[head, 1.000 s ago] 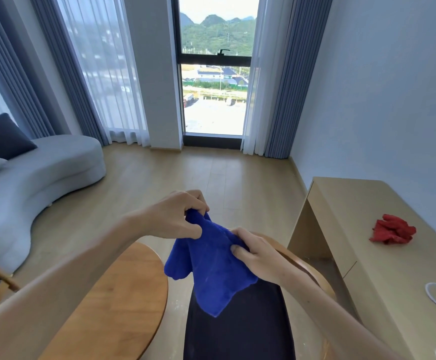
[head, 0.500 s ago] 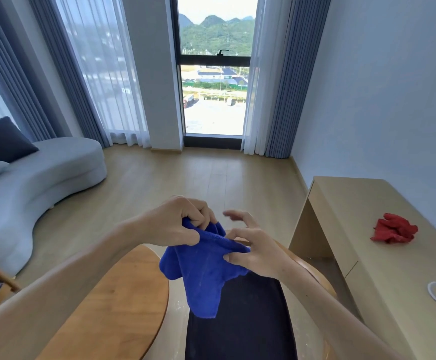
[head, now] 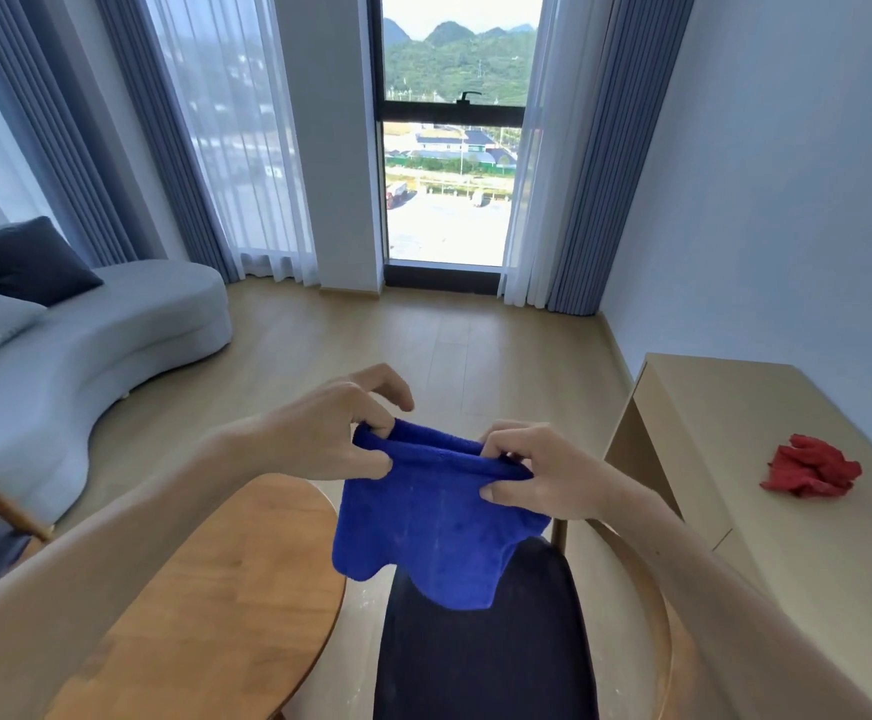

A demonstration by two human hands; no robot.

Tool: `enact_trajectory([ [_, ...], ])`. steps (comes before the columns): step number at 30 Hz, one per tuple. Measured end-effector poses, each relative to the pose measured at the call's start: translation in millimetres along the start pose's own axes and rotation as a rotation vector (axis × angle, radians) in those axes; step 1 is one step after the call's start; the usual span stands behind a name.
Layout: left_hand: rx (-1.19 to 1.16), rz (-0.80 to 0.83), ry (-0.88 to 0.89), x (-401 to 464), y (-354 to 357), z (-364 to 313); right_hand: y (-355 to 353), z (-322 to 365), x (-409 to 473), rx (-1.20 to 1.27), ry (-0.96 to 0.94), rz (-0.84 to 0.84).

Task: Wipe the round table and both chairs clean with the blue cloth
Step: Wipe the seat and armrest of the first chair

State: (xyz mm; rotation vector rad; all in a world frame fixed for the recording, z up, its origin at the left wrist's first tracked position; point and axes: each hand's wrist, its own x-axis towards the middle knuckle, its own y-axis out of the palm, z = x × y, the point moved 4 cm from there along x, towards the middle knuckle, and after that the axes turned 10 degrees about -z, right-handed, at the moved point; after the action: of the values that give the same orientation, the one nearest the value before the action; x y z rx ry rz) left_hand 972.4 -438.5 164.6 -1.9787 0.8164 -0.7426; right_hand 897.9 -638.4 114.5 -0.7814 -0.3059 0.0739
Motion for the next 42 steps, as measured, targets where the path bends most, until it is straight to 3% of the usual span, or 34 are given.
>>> enact_trajectory([
  [7,0.168,-0.056,0.008,-2,1,8,-17,7,16,-0.173,-0.030,-0.063],
  [16,0.045,-0.301,-0.008,-3,-7,22,-24,13,30,-0.100,0.066,-0.034],
  [19,-0.051,-0.278,-0.040,-3,-7,24,-22,14,34,-0.231,0.062,0.001],
  [25,0.261,-0.201,-0.018,3,13,19,-9,15,36,-0.192,0.137,-0.007],
  [29,0.320,-0.252,-0.002,1,22,20,-7,16,37,-0.153,0.168,-0.072],
  [34,0.588,-0.234,-0.045,5,30,20,3,15,39,-0.158,0.250,-0.150],
  [38,0.362,-0.269,-0.320,10,37,20,18,14,43,-0.205,0.357,-0.268],
  [42,-0.296,-0.260,-0.703,10,43,16,30,24,47,-0.013,0.394,-0.261],
])
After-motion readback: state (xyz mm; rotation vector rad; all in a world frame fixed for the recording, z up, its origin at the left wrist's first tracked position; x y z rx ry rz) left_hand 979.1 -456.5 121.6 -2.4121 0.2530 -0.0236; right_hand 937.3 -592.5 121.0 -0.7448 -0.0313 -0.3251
